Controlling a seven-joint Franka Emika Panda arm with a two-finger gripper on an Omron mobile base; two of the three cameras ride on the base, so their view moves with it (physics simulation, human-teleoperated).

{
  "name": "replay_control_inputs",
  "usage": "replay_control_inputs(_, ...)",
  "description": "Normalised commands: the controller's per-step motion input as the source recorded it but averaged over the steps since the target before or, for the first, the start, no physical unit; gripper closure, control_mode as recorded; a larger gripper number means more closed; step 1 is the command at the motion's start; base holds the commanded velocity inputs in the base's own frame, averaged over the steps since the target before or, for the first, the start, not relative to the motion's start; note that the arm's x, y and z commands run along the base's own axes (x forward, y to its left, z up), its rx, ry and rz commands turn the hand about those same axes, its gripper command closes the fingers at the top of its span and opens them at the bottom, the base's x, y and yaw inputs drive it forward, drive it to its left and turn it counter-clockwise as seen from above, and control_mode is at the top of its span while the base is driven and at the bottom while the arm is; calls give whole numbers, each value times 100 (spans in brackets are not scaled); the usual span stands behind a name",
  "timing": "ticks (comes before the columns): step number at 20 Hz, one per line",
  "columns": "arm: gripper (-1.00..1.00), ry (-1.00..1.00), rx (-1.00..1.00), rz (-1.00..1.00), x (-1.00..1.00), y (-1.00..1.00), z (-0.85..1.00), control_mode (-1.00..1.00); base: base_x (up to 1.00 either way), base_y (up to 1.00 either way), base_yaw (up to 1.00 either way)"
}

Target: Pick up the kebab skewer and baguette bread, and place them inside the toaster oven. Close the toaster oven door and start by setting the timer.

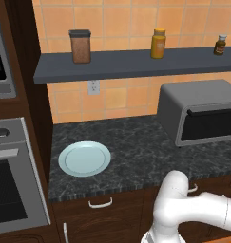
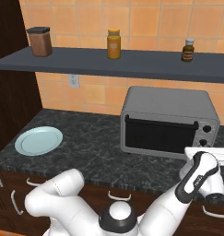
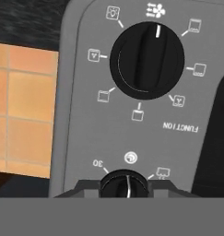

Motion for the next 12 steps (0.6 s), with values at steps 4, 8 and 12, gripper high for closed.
replay_control_inputs(4,100,-4,1,0,8,1,0,-100,0,0,0)
replay_control_inputs(8,100,-1,3,0,0,13,0,-100,0,0,0)
replay_control_inputs(12,100,0,3,0,0,16,0,-100,0,0,0)
